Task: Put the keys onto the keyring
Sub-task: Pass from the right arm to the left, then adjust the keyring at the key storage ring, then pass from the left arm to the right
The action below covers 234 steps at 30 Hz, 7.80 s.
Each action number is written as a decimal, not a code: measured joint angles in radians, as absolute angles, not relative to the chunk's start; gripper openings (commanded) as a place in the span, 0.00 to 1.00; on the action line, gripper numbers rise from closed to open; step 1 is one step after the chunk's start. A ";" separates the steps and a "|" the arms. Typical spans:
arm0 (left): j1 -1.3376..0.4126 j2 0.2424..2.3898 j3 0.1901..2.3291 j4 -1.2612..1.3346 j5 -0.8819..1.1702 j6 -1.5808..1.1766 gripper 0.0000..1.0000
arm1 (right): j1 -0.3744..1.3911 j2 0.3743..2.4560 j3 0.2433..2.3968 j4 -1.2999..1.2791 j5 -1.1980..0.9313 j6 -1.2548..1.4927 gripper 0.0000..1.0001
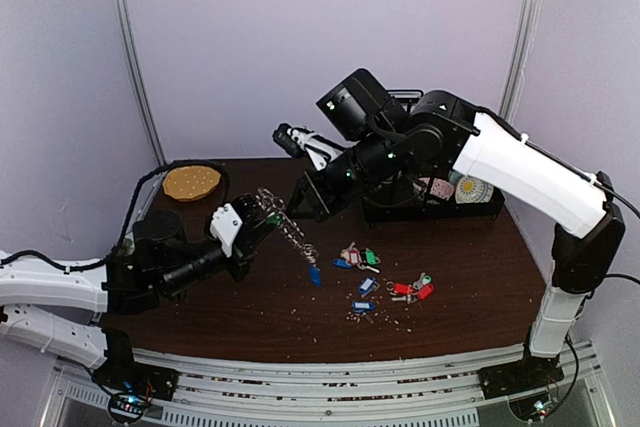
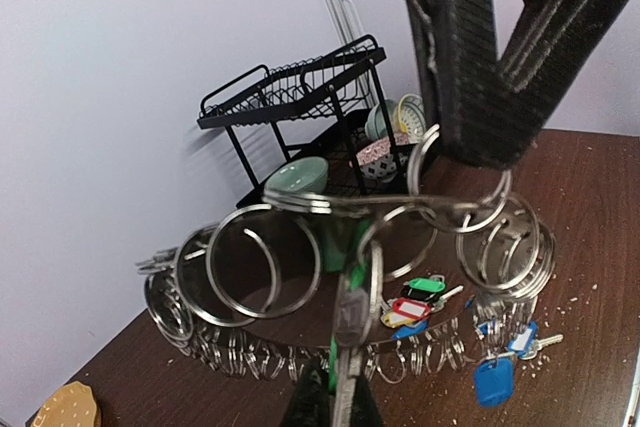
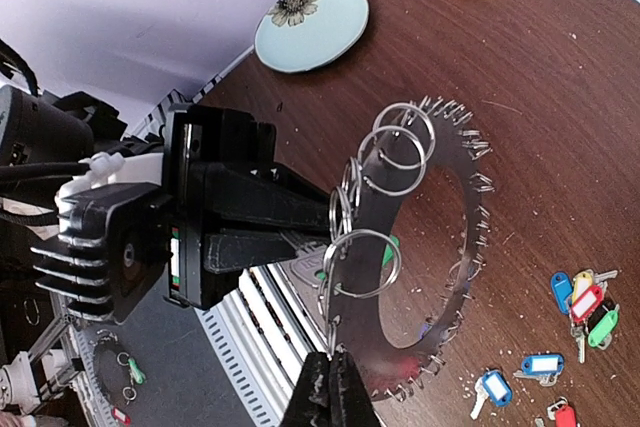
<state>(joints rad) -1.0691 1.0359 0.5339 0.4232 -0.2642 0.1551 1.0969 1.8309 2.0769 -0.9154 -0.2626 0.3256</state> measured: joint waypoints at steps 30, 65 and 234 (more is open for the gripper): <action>-1.061 0.942 0.513 0.281 0.036 0.158 0.63 | 1.077 1.879 2.014 -1.184 -0.322 0.177 0.00; -0.999 1.134 0.678 0.084 0.360 0.335 0.00 | 1.076 1.752 1.961 -1.162 -0.410 -0.095 0.00; -1.156 0.763 0.514 0.514 -0.185 0.583 0.00 | 1.089 1.374 1.047 0.678 -0.479 0.370 0.00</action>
<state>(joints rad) -1.1557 0.7631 0.5137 0.5144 -0.1848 0.5827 1.0889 1.3735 1.0473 0.6777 -0.4786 0.3698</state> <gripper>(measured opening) 0.066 0.015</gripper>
